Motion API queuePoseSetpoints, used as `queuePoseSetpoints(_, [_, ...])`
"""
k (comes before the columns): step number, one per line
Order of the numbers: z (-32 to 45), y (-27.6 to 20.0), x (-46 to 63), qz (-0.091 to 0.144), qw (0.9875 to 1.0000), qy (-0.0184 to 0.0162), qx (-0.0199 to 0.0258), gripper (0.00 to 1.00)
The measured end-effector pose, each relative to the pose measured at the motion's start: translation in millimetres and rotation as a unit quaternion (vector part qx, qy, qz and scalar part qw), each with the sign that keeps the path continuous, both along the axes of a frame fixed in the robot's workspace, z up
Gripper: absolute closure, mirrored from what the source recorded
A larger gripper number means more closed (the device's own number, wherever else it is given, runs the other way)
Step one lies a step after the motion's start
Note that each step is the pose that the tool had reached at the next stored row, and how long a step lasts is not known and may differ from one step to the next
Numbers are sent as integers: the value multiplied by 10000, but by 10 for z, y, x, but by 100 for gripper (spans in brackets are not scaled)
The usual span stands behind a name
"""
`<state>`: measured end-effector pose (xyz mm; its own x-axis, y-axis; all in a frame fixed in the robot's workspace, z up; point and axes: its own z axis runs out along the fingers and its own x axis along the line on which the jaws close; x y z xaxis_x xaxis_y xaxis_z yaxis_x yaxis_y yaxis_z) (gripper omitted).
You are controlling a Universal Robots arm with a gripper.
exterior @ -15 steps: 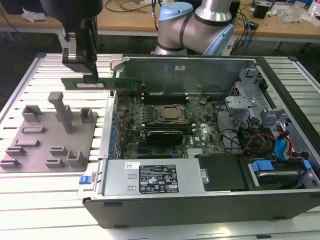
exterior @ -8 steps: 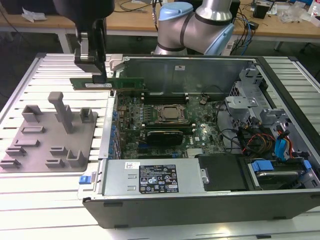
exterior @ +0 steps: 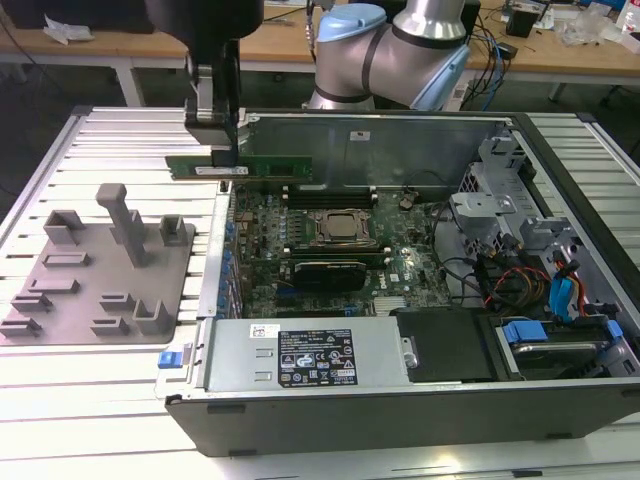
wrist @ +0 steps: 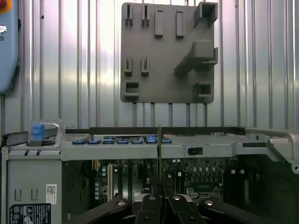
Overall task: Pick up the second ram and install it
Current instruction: 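Pick up the second ram and move it above second insertion slot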
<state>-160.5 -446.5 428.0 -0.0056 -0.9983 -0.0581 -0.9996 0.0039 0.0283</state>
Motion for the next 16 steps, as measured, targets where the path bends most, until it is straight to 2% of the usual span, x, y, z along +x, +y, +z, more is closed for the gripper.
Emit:
queuePoseSetpoints(2, [-1, 0, 54, 1, 10000, 0, 0, 91])
queuePoseSetpoints(7, [-28, 0, 278, 0, 10000, 0, 0, 91])
queuePoseSetpoints(9, [-83, 1, 365, 0, 10000, 0, 0, 91])
queuePoseSetpoints(11, [-170, 3, 529, 0, 10000, 2, 0, 91])
queuePoseSetpoints(14, [-251, 6, 730, 1, 10000, 12, 0, 91])
queuePoseSetpoints(16, [-288, 12, 800, 0, 10000, 15, 0, 91])
